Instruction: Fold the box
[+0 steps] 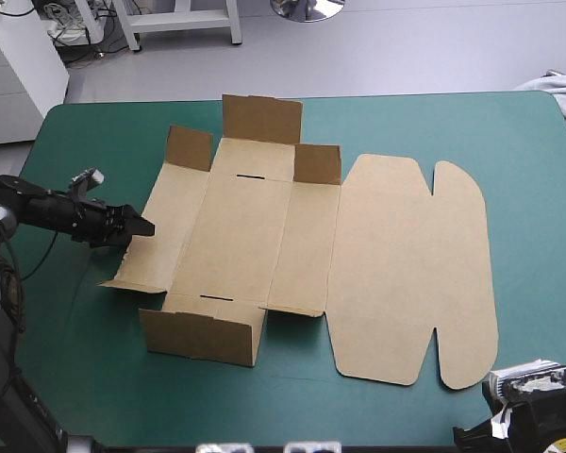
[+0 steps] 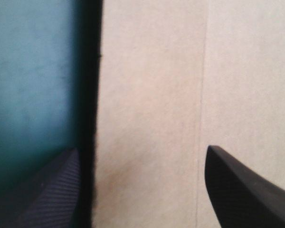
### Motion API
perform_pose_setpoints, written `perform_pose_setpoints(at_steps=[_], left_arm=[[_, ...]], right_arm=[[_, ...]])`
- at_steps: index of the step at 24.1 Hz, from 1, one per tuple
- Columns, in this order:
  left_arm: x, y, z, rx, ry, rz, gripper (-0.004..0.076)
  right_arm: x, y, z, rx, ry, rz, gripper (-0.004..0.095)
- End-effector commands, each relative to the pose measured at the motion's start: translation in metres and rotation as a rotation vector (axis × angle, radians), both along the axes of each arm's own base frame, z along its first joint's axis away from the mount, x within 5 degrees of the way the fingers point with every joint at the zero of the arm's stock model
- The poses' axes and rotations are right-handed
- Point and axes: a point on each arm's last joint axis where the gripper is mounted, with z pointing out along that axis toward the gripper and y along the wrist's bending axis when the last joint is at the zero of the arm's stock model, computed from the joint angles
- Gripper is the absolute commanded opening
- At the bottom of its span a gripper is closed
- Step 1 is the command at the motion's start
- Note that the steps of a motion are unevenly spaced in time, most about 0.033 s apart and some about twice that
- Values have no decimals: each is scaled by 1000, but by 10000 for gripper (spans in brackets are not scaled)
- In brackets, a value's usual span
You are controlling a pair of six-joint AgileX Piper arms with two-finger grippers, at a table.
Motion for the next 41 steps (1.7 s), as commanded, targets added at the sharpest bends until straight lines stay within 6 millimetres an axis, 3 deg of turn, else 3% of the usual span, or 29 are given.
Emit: perform_pose_setpoints(at_steps=[1, 14, 17, 21, 25, 28, 30, 34, 39, 41], left_arm=[[-2, -26, 16, -75, 13, -90, 526], [2, -53, 13, -84, 43, -141, 510], [2, -53, 13, -84, 44, -140, 391], [0, -52, 11, -60, 52, -152, 147], [-2, -52, 7, 44, 74, -217, 5], [-1, -54, 8, 97, 71, -255, -10], [2, -57, 20, 150, 32, -286, -10], [6, -72, 71, 348, -142, -366, -10], [-5, -108, 136, 609, -467, -476, -10], [-10, -124, 152, 669, -589, -519, -10]], right_arm=[[4, 0, 9, 14, -59, -7, -17], [4, 0, 9, 14, -59, -7, -17], [4, 0, 9, 14, -59, -7, -17], [4, 0, 9, 14, -59, -7, -17], [4, 0, 9, 14, -59, -7, -17], [4, 0, 9, 14, -59, -7, -17], [4, 0, 9, 14, -59, -7, -17], [4, 0, 9, 15, -59, -8, -17], [4, 0, 9, 17, -58, -9, -17], [4, 0, 9, 17, -58, -9, -17]])
